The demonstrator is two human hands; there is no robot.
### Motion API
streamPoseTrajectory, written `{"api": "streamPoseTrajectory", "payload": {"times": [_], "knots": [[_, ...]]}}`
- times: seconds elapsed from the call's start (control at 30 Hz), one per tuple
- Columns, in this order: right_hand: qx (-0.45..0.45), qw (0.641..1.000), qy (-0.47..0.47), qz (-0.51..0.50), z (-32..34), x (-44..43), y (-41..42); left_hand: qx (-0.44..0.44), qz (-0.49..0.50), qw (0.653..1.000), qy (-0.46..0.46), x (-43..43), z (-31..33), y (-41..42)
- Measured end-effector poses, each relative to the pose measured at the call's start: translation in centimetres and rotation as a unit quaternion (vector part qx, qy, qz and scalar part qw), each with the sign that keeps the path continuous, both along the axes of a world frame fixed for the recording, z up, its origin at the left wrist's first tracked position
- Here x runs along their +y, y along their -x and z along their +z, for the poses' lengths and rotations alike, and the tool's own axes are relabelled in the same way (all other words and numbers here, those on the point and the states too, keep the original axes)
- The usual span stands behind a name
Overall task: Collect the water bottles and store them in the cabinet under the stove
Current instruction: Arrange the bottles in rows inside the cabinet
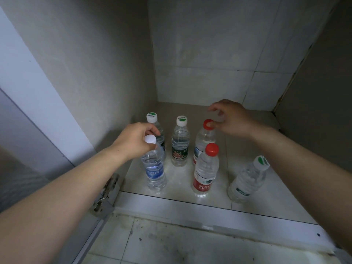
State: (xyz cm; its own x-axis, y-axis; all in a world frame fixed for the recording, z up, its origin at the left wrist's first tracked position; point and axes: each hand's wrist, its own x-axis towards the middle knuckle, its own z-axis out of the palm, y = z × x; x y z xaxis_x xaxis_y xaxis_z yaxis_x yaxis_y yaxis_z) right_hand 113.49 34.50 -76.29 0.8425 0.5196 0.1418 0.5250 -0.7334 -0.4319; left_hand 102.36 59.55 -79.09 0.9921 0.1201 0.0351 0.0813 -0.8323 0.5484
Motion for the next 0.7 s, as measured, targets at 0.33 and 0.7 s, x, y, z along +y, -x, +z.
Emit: {"api": "streamPoseTrajectory", "payload": {"times": [0.33, 0.7], "knots": [[0.055, 0.997, -0.048, 0.005, -3.3, 0.9, -2.2, -0.007, -0.014, 1.0, -0.001, -0.3, -0.3, -0.3], [0.034, 0.998, -0.053, -0.012, -3.8, 0.9, -2.5, 0.008, -0.01, 1.0, 0.0, 0.2, -0.8, 0.8]]}}
